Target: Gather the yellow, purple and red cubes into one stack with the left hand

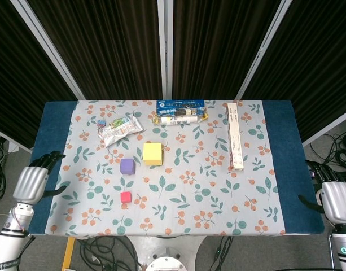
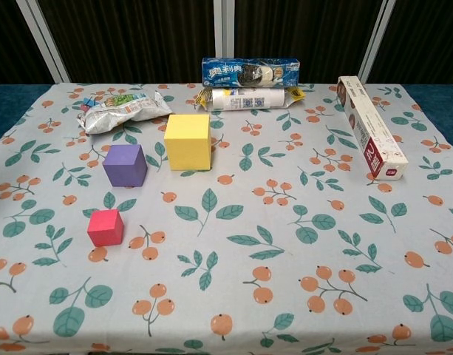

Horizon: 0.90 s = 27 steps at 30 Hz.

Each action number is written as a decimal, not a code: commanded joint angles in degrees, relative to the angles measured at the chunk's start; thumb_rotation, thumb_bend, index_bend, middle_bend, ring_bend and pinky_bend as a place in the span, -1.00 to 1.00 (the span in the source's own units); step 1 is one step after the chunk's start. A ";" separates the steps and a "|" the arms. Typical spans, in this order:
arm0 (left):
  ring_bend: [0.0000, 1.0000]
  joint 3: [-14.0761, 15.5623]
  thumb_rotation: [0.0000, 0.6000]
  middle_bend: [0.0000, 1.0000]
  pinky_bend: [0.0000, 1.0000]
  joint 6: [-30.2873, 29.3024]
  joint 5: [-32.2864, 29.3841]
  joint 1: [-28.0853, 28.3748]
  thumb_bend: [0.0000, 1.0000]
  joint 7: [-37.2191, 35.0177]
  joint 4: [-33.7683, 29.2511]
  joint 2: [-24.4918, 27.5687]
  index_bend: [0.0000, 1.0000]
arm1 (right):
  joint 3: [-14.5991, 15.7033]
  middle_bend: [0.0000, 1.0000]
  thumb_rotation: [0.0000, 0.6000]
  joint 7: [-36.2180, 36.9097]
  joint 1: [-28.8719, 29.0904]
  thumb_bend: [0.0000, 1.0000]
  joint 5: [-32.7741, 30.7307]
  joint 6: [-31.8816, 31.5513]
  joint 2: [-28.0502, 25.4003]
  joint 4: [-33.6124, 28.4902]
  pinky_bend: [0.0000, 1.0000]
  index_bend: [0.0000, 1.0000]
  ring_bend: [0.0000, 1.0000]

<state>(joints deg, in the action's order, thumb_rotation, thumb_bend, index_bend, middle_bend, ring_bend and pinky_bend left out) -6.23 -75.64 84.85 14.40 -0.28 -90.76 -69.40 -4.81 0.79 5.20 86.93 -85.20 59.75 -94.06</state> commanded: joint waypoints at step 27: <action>-0.63 -10.03 1.00 -0.60 -0.36 33.54 -11.07 34.01 -0.83 -5.36 17.43 -18.08 -0.68 | -0.32 -0.63 1.00 -3.15 2.22 -0.93 -0.96 3.22 -1.34 -2.69 -0.44 -0.73 -0.65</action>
<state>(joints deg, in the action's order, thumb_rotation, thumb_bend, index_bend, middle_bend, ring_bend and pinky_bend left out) -15.94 -43.03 74.81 47.33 -6.60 -74.11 -86.38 -5.09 -2.34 7.35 86.03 -82.05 58.41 -96.73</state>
